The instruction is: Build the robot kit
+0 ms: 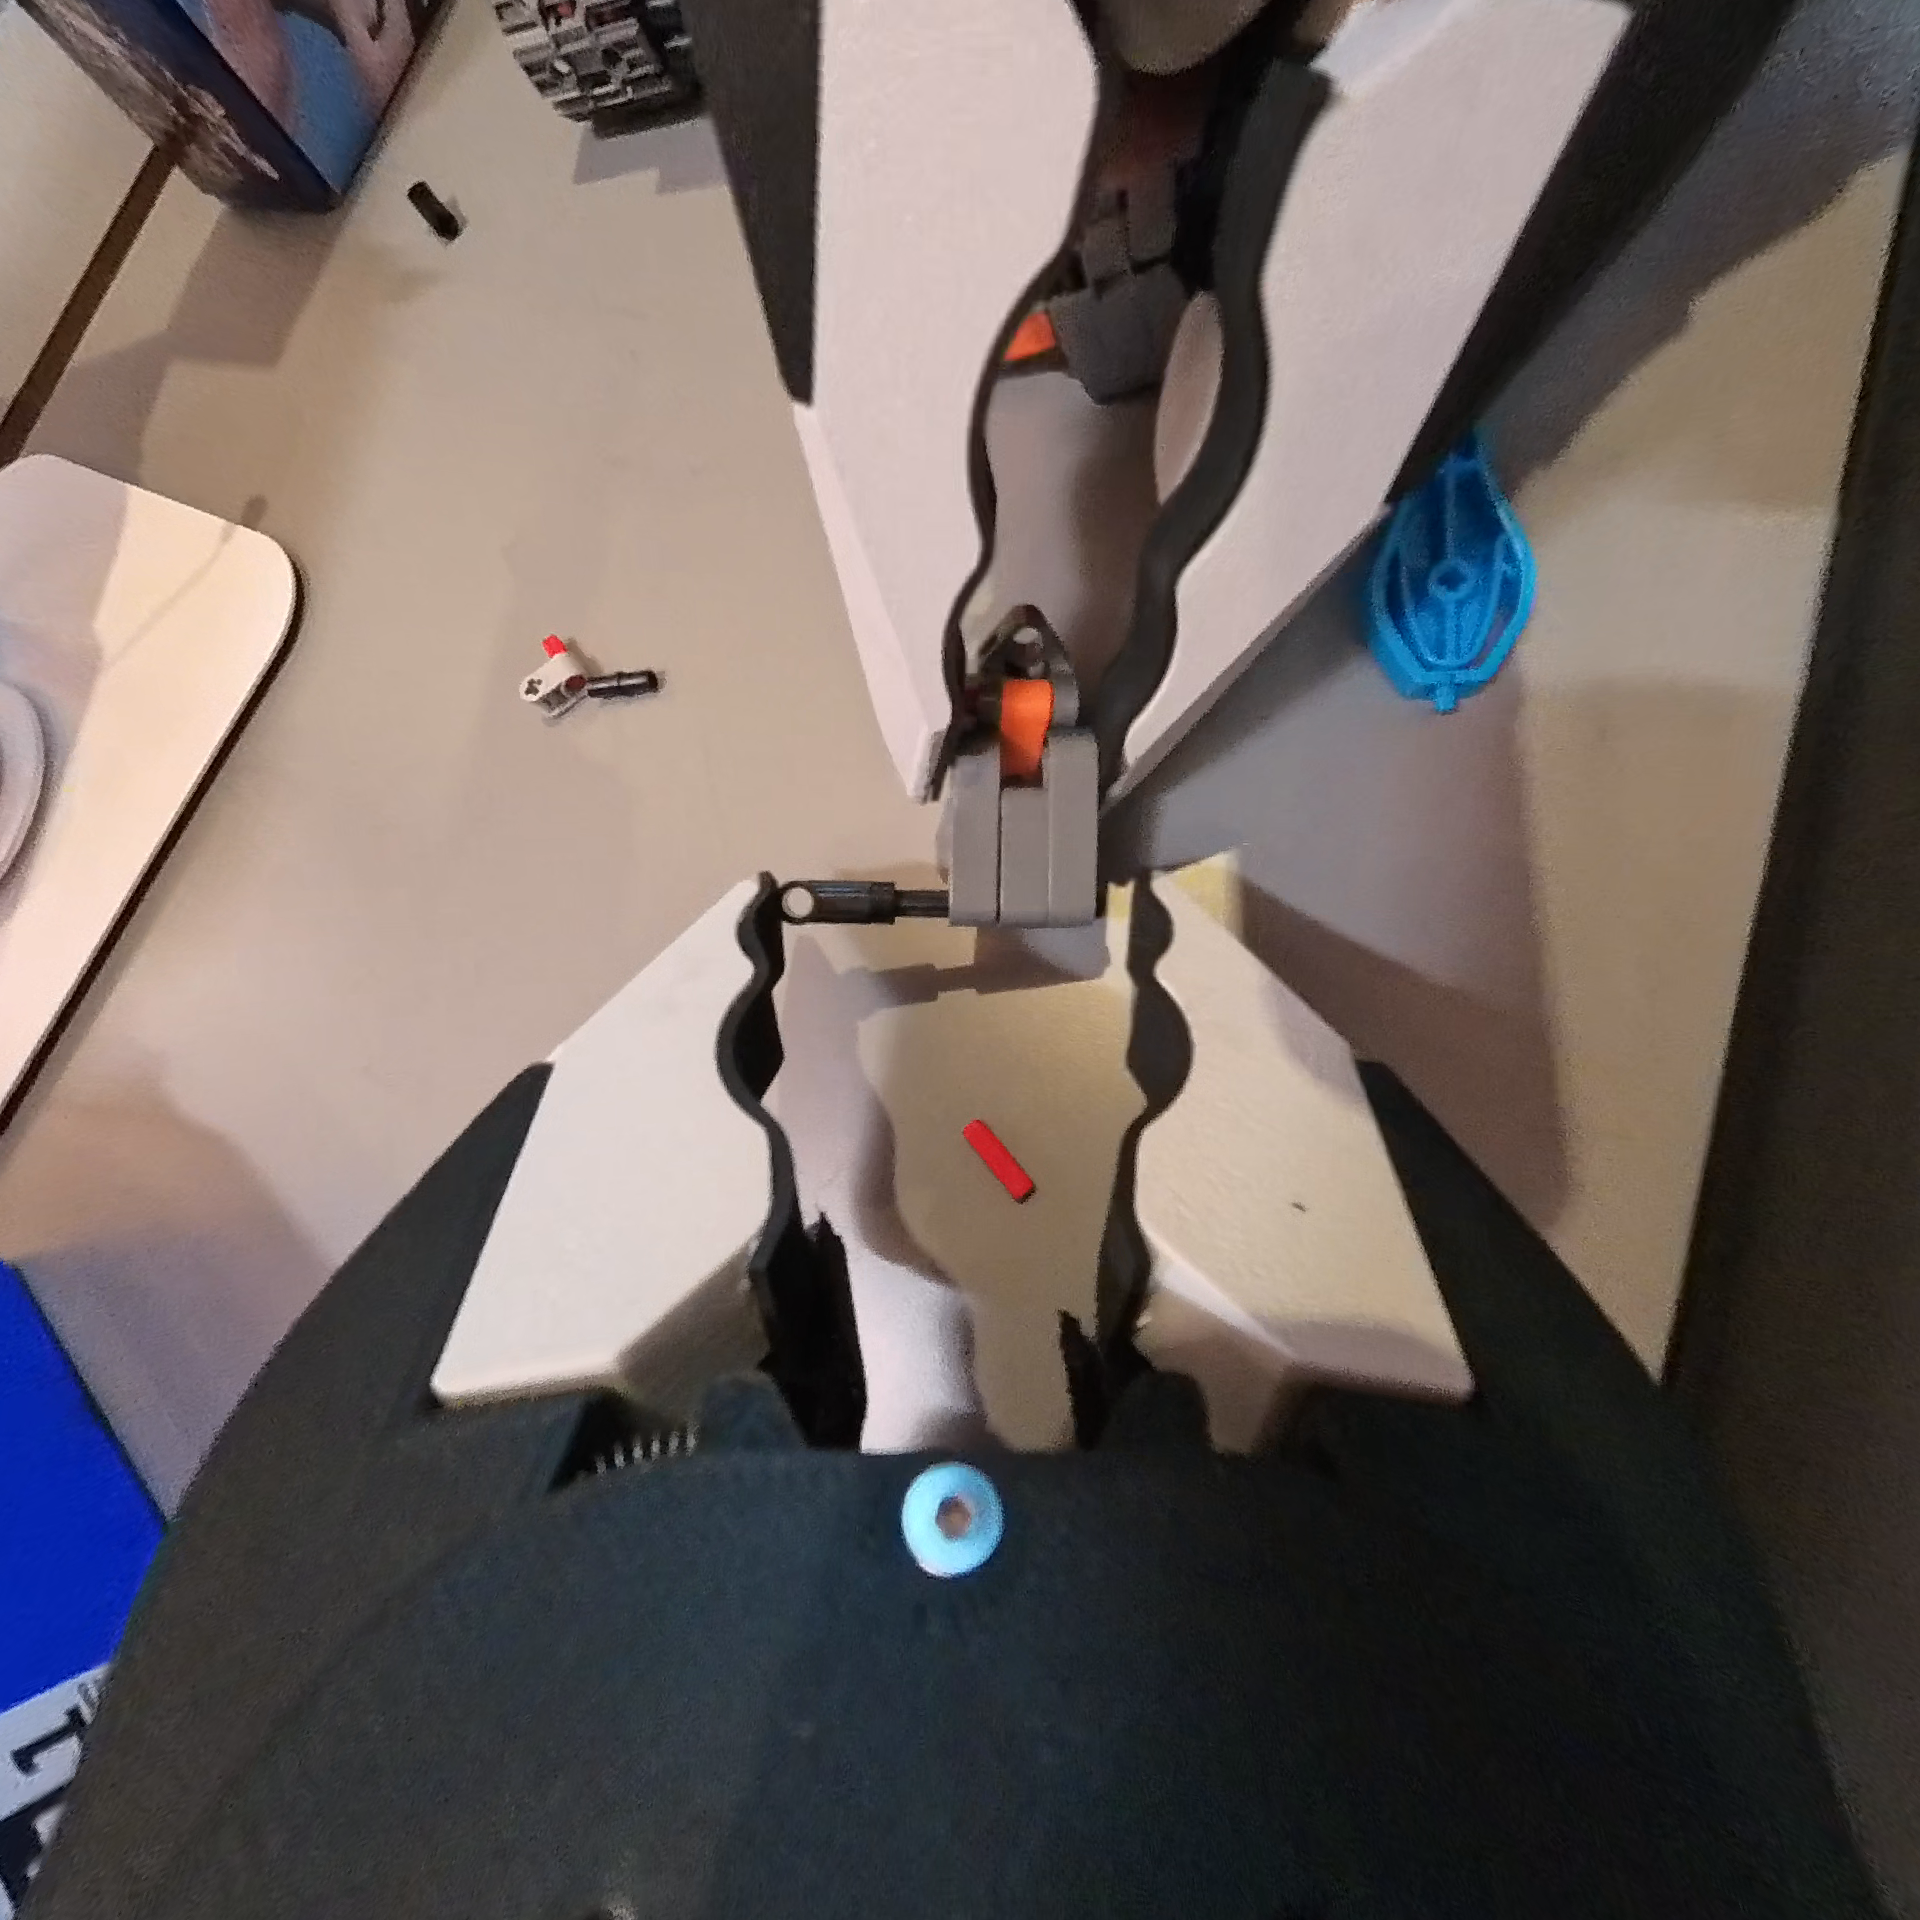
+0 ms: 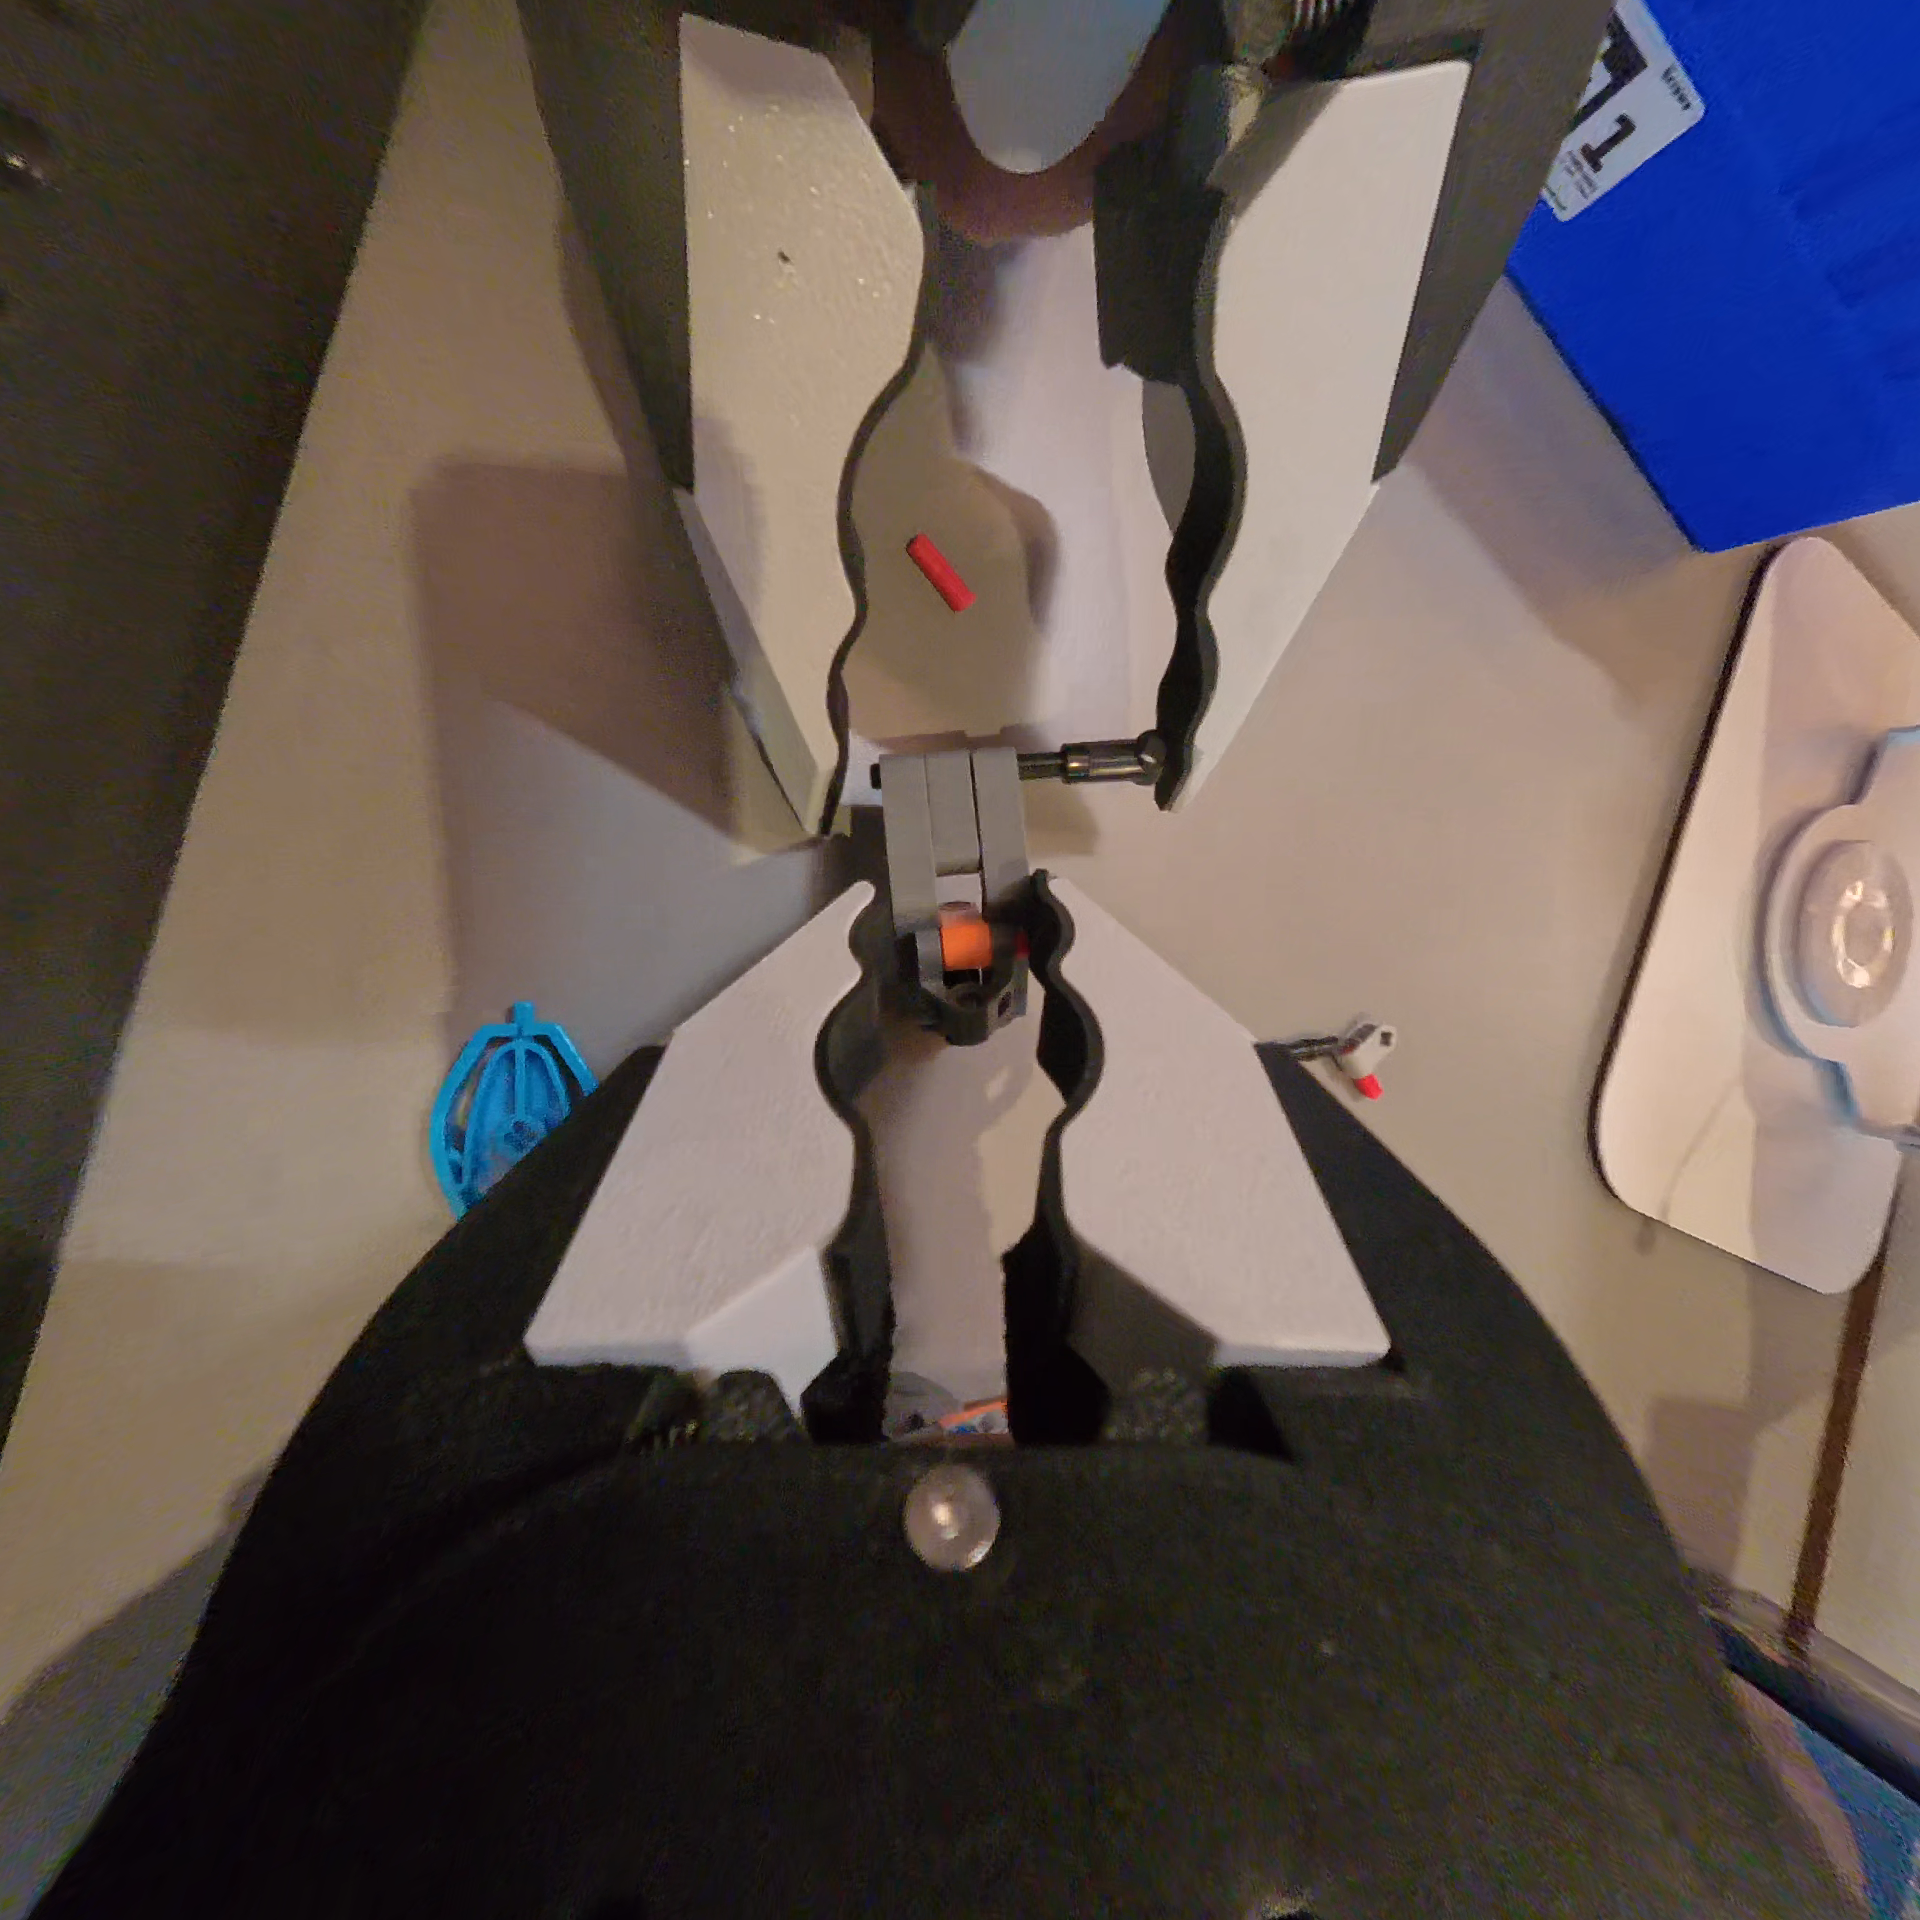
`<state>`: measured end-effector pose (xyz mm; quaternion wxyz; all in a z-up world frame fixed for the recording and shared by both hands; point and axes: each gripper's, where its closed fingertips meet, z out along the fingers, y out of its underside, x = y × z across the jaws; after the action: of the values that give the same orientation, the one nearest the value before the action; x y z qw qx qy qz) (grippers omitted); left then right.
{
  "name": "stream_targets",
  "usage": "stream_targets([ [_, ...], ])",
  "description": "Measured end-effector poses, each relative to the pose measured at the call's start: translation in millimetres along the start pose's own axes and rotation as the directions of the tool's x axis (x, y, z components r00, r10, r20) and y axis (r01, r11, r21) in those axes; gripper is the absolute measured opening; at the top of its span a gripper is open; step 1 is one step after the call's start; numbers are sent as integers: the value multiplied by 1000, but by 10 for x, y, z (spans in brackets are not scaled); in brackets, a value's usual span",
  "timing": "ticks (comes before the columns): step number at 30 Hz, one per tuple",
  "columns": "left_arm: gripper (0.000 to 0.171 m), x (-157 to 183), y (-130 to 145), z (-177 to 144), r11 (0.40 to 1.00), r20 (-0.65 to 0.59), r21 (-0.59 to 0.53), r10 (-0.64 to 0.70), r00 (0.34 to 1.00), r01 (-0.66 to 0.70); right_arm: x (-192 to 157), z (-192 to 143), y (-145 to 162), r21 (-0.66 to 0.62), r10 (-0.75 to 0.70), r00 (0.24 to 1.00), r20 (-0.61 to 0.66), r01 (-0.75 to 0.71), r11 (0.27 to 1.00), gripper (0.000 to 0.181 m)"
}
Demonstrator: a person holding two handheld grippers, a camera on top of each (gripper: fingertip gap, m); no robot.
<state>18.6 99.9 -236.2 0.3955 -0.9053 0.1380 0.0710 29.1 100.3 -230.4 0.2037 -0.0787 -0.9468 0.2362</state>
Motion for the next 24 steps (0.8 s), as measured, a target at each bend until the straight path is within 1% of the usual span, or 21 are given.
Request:
stream_targets([
  [2,59,-4,7,-12,1000,6,6,25,1000,-25,-17,-12,7,17,-11,1000,22,11,1000,24],
  [7,60,46,4,-18,1000,-19,18,24,1000,-23,-38,-23,25,17,-47,998,34,47,999,24],
  [9,57,56,7,-23,999,-21,27,27,999,-26,-45,-34,41,17,-56,997,46,56,998,24],
  [16,58,51,-10,-7,1000,16,24,7,1000,-8,-49,-29,45,-3,-59,998,37,59,998,24],
  [18,57,53,-8,-10,1000,26,21,16,1000,-16,-50,-30,46,-4,-55,998,38,55,998,24],
  [24,55,56,-24,-24,995,77,6,99,992,-99,-61,-42,59,-16,-79,996,49,79,997,24],
])
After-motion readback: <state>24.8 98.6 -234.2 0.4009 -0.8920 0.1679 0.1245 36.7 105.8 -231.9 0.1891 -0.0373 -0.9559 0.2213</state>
